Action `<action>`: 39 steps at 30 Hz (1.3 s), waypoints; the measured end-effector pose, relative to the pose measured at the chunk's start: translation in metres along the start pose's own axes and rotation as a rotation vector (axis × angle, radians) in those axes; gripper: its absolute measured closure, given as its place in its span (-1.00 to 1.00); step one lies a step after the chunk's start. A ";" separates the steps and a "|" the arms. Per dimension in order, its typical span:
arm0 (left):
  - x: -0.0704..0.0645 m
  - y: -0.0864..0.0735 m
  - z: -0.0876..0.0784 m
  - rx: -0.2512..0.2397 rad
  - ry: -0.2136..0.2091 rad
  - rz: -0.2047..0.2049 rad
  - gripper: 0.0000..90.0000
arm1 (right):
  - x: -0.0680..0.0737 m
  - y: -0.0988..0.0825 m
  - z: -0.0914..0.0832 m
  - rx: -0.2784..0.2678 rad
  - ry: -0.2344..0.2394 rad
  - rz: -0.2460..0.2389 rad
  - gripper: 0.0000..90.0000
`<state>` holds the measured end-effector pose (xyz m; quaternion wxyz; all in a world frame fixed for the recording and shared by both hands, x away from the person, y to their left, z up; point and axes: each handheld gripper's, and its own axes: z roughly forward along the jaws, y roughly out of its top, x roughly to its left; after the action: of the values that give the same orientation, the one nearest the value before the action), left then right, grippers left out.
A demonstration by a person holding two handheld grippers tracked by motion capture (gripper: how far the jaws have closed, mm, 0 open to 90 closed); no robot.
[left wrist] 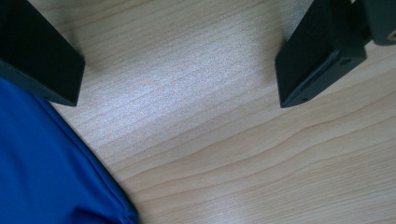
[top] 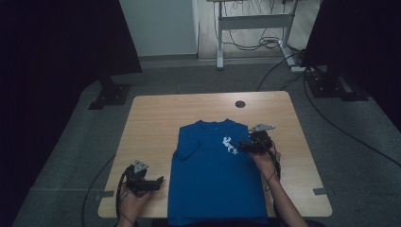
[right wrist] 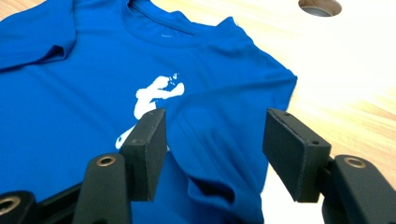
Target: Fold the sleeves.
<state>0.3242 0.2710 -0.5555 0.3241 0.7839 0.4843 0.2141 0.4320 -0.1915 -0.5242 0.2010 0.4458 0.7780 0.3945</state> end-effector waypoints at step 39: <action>0.000 0.000 0.000 0.000 0.000 0.000 -0.97 | 0.001 -0.028 -0.017 0.012 0.095 0.056 0.05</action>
<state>0.3242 0.2710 -0.5555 0.3240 0.7840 0.4842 0.2143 0.4053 -0.2065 -0.5365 0.1503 0.4494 0.7761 0.4161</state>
